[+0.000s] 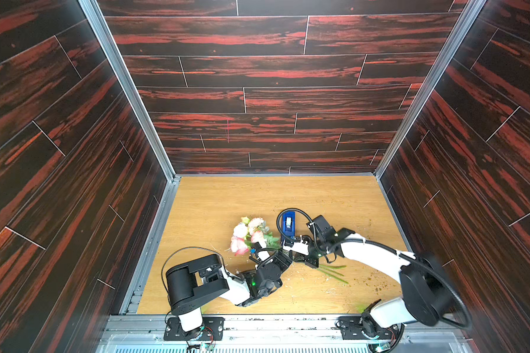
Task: Wrap bouquets with tape
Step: Wrap the tape around the bouquet.
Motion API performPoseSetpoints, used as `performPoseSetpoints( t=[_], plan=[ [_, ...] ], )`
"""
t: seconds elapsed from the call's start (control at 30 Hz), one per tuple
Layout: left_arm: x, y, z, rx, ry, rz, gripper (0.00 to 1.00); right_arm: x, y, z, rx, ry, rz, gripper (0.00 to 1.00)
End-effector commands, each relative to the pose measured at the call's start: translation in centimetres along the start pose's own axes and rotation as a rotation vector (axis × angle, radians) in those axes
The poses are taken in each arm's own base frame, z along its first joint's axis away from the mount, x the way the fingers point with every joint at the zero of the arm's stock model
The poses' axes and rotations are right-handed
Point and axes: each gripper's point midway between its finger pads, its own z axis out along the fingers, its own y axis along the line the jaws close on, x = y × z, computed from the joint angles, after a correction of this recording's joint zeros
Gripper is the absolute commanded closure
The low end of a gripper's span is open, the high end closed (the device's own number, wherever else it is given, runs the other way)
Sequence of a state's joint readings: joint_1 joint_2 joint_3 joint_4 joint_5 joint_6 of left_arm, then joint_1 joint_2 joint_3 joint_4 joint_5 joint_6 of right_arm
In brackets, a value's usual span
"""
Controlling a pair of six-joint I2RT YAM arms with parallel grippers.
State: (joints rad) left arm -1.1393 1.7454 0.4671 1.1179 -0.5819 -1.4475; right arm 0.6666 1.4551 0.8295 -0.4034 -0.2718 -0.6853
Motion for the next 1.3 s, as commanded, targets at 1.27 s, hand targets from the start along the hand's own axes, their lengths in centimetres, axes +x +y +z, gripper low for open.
performPoseSetpoints(
  t=[1.27],
  plan=[
    [-2.9,0.6,2.3,0.008,-0.105,-0.185,0.68,-2.2,0.4,-1.9,0.359,-0.093,-0.343,1.00]
  ],
)
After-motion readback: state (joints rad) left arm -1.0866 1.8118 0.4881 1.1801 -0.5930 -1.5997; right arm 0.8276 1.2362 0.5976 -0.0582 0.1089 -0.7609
